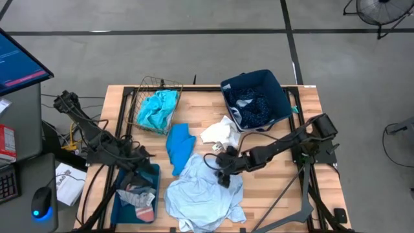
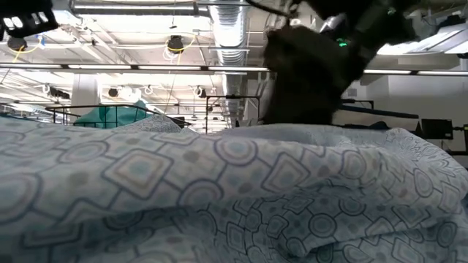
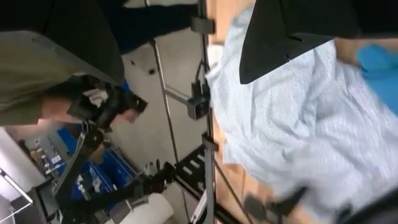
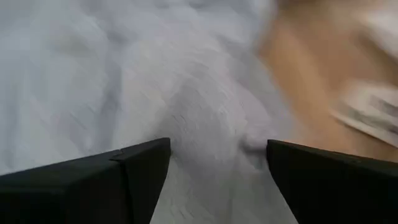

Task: Pick & Place Cloths
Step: Put the blue polo shirt into the blue laundry bin

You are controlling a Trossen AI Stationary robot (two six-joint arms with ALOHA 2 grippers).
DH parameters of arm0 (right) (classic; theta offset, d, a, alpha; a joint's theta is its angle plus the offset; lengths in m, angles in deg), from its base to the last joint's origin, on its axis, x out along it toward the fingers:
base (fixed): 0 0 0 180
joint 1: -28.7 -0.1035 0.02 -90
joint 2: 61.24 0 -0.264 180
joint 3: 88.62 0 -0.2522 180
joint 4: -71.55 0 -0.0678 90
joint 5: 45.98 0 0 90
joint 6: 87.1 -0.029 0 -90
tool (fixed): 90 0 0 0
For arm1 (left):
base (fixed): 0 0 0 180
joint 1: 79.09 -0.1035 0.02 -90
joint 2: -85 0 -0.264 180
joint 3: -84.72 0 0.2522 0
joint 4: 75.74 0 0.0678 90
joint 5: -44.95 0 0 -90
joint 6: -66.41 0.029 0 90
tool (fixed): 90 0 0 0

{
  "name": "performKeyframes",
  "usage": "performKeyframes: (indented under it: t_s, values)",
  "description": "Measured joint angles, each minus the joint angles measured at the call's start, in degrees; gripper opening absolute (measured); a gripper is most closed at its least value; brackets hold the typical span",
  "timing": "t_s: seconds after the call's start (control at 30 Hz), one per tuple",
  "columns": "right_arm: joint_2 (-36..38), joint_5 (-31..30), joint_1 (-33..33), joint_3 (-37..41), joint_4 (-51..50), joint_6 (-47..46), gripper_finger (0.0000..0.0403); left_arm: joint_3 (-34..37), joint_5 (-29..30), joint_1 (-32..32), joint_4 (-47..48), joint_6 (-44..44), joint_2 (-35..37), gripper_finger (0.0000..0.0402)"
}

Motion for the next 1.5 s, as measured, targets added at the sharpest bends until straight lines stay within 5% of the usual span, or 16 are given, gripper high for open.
performKeyframes:
  t_s: [0.17,0.37,0.77,1.17,1.5]
  values:
    - [-3.87,1.39,-0.49,-2.45,-2.57,-3.96,0.0223,0.01,2.00,-0.12,-0.75,0.65,-0.09,0.0301]
    - [-4.17,2.77,-0.39,-7.69,-7.29,-1.38,0.0027,0.00,5.39,-0.47,-1.30,0.99,-0.09,0.0301]
    - [5.19,-2.38,1.00,-24.06,-15.16,6.74,0.0006,0.00,16.68,-0.47,-2.95,1.02,-0.13,0.0301]
    - [16.80,-24.36,7.30,-39.95,-31.75,14.70,0.0006,0.00,24.39,-0.47,-4.93,1.01,-0.24,0.0301]
    - [27.35,-39.20,22.80,-47.98,-35.49,21.89,0.0006,0.00,25.60,-0.47,-5.57,0.99,-0.24,0.0301]
